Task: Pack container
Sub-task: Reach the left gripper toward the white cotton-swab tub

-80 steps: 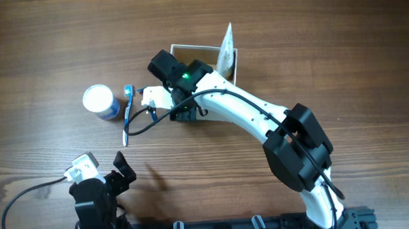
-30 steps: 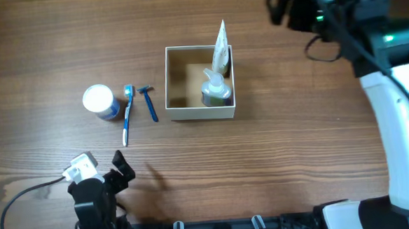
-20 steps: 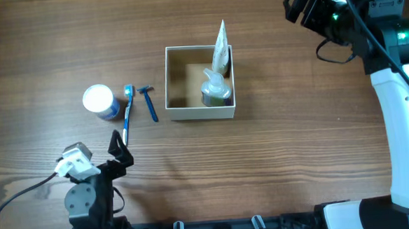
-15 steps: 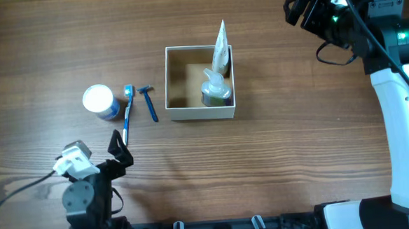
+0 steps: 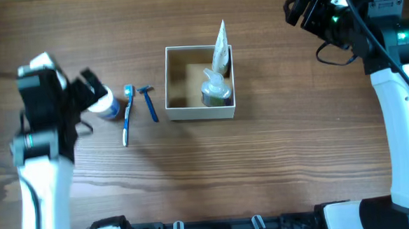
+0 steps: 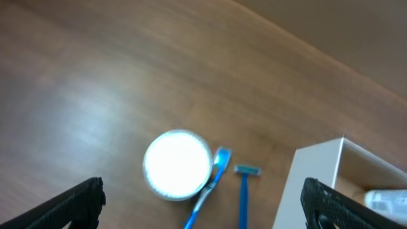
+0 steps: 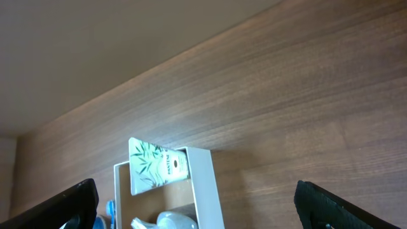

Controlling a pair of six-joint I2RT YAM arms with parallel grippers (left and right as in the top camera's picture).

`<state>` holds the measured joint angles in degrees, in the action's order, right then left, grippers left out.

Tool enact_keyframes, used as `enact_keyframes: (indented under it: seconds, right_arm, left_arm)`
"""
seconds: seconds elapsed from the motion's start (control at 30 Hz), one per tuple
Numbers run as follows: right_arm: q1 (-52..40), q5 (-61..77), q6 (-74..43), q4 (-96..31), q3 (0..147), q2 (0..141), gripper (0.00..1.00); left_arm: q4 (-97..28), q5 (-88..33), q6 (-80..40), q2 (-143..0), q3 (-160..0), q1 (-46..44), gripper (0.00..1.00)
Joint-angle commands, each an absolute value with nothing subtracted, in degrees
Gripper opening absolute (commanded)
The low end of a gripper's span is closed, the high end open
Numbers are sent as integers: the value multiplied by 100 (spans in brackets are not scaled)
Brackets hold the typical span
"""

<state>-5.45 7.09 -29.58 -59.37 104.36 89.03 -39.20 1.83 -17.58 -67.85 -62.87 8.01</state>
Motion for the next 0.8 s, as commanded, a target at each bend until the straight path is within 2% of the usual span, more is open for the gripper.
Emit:
enact_keyframes:
  seconds: [0.0,0.17,0.37,0.57,0.77]
  right_arm:
    - [-550,738,-3017,-5935,10453,8903,100]
    - [-550,735,-3015,-5935,10453,8903,100]
    - [-550,738,-3015,-5935,10453,8903,100]
    - [-550,735,-3017,-5935,10453,8903,100]
    - [-550,735,-3015,-5935,10453,8903,100]
  left_arm:
    - [-4099,-567,-1673,-7891,-7308,854,100]
    - [-4150,-480,-1671,-8646,-7491,854,100]
    - [-4622,-379,-1673,-9362,-7491,854,94]
    - [-4831,-268,-1671,-10001,-7491,854,97]
    - [-4928,62,-1675,-10298,-7491,854,94]
